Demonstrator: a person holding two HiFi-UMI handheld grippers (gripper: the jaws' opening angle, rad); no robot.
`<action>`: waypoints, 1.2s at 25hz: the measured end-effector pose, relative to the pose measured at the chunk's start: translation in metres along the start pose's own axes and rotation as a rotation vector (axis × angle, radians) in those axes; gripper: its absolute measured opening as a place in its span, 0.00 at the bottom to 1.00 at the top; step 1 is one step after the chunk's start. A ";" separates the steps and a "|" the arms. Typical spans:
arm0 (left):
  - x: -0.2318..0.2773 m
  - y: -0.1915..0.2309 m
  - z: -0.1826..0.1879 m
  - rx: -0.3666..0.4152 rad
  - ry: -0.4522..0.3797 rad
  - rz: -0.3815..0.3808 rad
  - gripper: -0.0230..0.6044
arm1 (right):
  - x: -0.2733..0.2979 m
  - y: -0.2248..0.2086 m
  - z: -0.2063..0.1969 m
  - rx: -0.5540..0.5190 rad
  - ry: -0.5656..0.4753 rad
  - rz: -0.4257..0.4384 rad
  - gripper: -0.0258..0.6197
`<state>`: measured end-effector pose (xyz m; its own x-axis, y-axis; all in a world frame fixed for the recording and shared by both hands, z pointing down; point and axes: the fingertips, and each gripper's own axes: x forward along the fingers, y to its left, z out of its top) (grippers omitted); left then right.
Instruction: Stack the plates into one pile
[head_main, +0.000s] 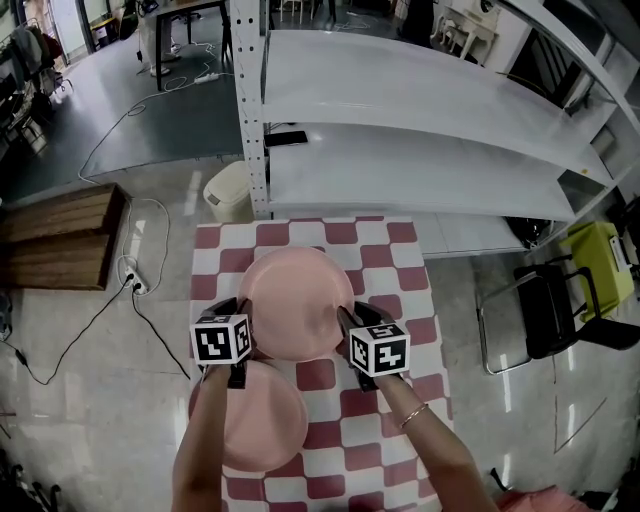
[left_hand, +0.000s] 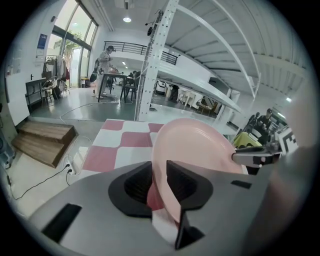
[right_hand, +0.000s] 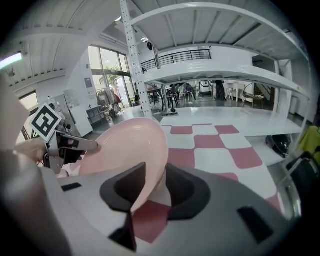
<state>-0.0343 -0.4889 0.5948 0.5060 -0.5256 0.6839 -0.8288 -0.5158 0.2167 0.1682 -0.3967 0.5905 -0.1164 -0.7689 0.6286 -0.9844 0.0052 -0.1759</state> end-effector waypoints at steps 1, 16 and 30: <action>-0.003 -0.001 0.004 0.000 -0.010 -0.001 0.20 | -0.002 0.001 0.003 0.002 -0.004 0.000 0.23; -0.079 -0.011 0.039 0.017 -0.118 0.025 0.20 | -0.055 0.033 0.032 -0.026 -0.068 0.031 0.23; -0.195 0.013 -0.015 -0.027 -0.180 0.131 0.20 | -0.100 0.117 0.006 -0.093 -0.051 0.140 0.23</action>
<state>-0.1474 -0.3831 0.4754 0.4261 -0.7006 0.5724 -0.8951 -0.4181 0.1547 0.0656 -0.3234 0.5028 -0.2489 -0.7881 0.5630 -0.9672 0.1723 -0.1865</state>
